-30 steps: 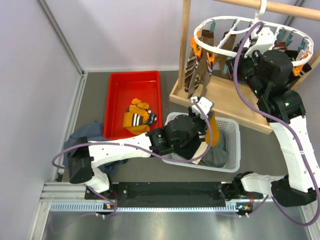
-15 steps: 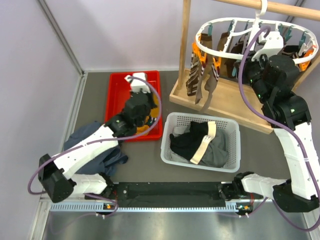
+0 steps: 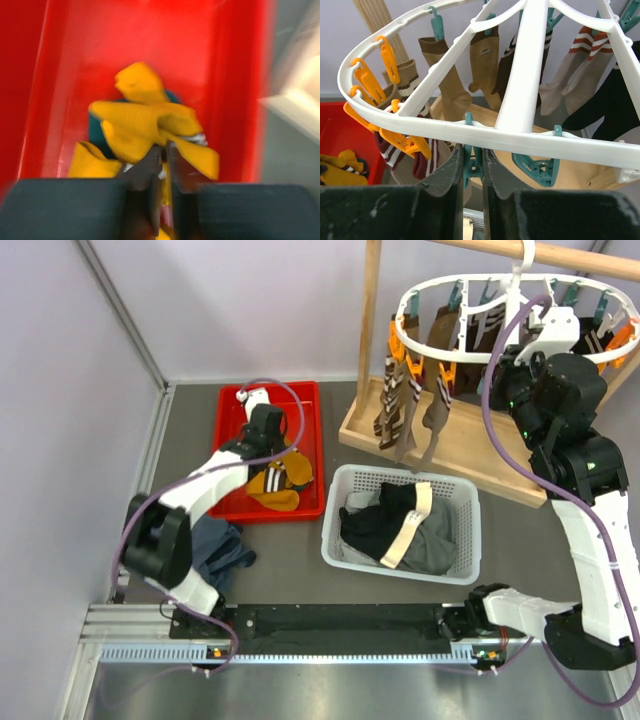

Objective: Remove the socks clipped to the hanger

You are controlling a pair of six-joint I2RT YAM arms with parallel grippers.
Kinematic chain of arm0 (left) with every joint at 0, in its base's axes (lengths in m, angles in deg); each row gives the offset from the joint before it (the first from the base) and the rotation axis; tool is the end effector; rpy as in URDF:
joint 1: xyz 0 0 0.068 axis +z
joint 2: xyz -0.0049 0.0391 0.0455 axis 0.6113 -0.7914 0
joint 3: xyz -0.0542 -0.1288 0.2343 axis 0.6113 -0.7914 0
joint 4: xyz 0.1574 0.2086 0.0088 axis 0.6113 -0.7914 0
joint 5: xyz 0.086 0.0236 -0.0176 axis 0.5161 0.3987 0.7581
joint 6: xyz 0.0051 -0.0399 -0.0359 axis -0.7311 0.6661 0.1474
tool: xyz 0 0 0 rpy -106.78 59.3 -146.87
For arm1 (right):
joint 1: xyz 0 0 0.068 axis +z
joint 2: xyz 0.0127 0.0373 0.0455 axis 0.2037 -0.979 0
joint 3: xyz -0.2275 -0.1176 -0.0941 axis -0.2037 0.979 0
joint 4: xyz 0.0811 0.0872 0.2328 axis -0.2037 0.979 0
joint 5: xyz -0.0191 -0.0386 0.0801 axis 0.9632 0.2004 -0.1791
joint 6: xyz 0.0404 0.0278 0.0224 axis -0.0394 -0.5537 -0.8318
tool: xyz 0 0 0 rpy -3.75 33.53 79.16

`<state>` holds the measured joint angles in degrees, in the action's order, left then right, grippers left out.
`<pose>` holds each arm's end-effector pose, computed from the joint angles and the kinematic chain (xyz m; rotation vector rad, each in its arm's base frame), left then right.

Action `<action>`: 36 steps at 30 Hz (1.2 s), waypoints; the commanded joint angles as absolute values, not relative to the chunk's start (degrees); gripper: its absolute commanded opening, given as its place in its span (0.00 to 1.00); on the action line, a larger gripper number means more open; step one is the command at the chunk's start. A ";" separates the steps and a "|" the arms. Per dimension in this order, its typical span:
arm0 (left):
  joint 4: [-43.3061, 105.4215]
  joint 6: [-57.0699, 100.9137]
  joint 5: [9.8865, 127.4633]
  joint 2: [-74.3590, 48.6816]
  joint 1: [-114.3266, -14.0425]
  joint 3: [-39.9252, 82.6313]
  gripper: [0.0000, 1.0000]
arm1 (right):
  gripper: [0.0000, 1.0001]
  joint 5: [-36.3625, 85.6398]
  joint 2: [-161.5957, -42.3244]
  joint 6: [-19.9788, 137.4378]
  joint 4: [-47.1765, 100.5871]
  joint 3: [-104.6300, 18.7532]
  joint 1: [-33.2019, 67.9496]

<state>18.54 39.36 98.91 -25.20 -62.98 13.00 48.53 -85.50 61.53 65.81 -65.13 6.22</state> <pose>0.3188 -0.1359 0.2722 -0.2851 2.1058 -0.1439 0.1805 0.0481 0.5242 0.0083 1.6798 0.0501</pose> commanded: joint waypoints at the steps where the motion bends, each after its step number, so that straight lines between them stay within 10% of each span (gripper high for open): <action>1: 12.36 41.99 95.49 -30.94 -61.06 20.10 0.42 | 0.12 50.47 -85.04 62.64 63.81 -64.77 5.30; 15: 14.79 30.74 89.94 -21.02 -70.28 27.05 0.97 | 0.16 46.78 -84.69 60.45 64.34 -65.65 3.01; 36: 46.88 16.06 87.65 -29.79 -100.70 27.84 0.98 | 0.18 42.56 -83.02 58.07 64.87 -65.74 3.01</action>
